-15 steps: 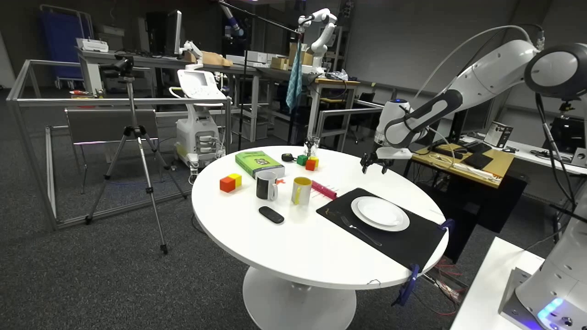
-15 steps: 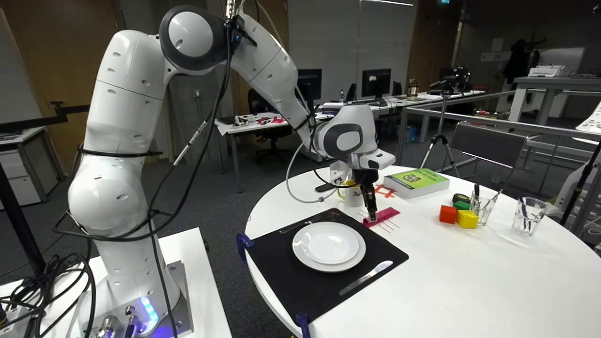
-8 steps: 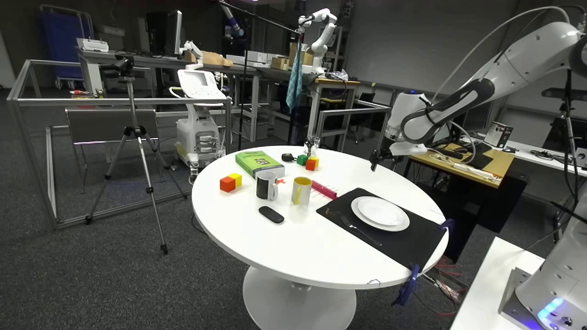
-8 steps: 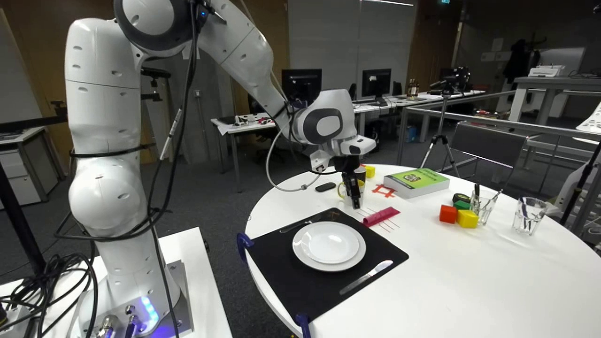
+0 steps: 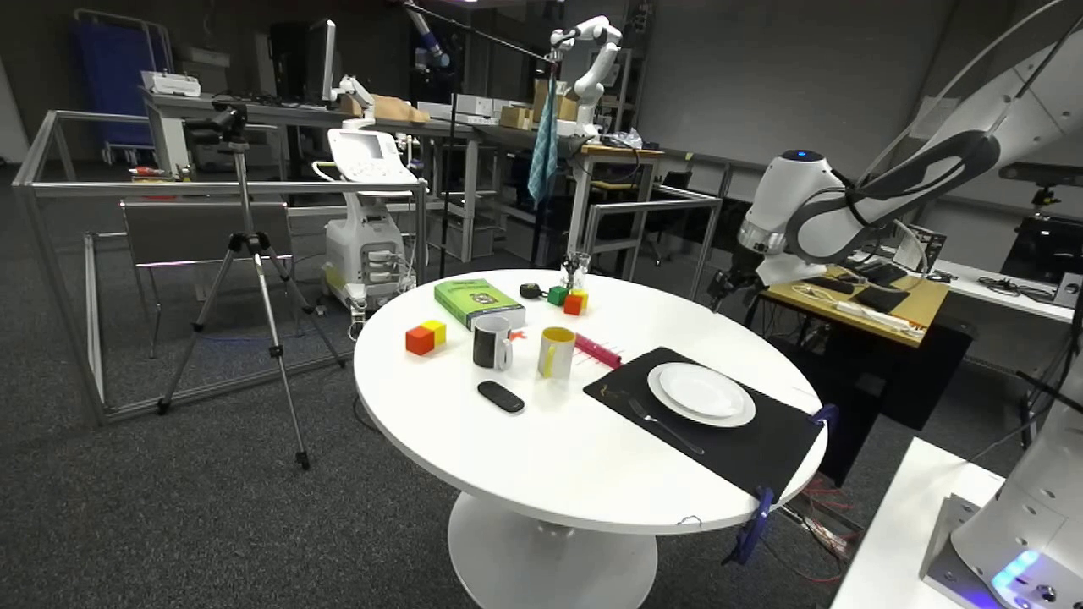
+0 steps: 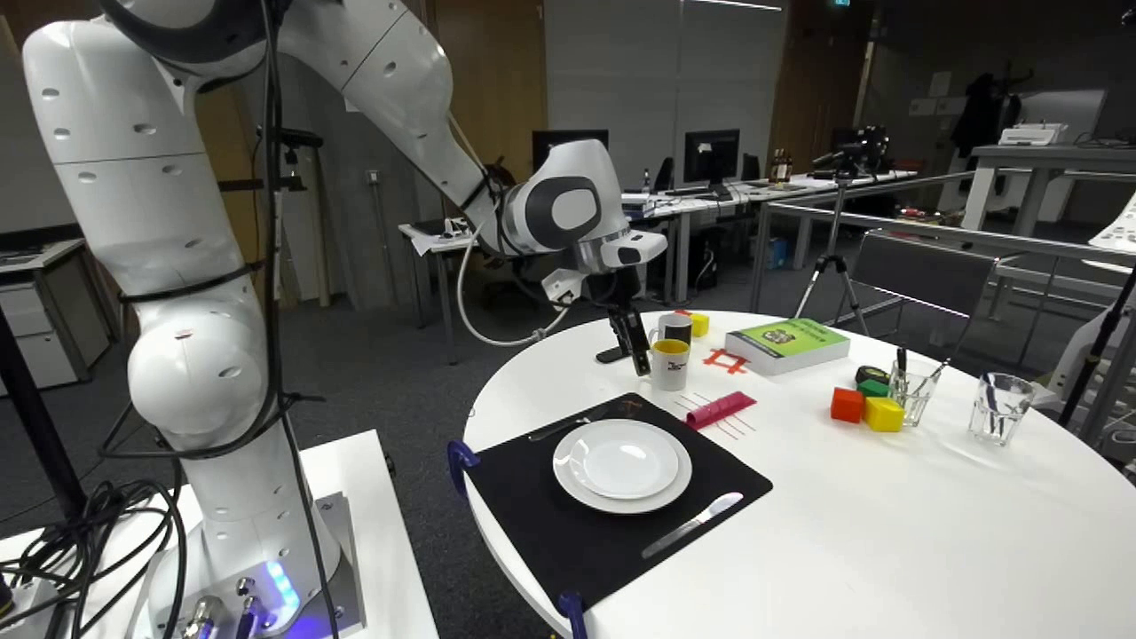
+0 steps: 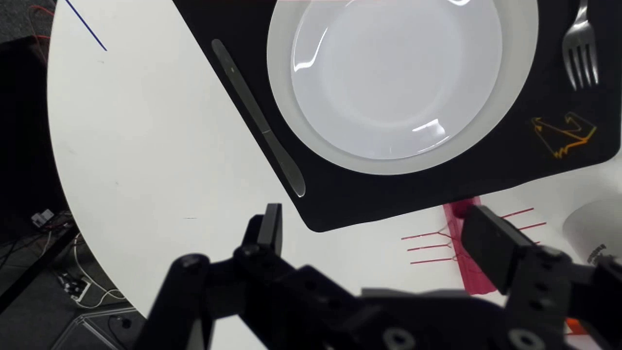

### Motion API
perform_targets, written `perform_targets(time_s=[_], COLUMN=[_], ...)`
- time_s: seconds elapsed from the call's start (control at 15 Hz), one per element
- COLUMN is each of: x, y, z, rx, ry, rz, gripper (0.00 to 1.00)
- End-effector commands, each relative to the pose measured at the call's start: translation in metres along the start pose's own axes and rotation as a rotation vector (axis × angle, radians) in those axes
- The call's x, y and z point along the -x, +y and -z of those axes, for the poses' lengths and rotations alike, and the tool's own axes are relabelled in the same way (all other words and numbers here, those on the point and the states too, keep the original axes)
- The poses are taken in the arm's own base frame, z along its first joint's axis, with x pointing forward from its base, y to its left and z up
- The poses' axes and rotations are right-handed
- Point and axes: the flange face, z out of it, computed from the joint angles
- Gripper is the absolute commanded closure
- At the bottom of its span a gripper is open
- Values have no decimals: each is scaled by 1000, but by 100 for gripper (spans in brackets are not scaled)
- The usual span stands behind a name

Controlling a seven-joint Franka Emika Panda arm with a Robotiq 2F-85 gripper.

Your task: Slide the white plates a little upwards on the table, slide the white plates a little to the left on the table

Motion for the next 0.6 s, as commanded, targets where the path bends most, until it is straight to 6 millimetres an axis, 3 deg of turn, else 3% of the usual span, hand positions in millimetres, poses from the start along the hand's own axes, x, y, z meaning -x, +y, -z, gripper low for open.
perform_targets(time_s=[0.0,0.33,0.47,0.53], x=[29,42,43,35], y=[9,14,17,9], z=[30,48,50,41], rx=[-42,-60,-44,-52], ry=[31,-2,-4,-2], rz=[-3,-66,-65,-64], gripper=[0,0,0,0])
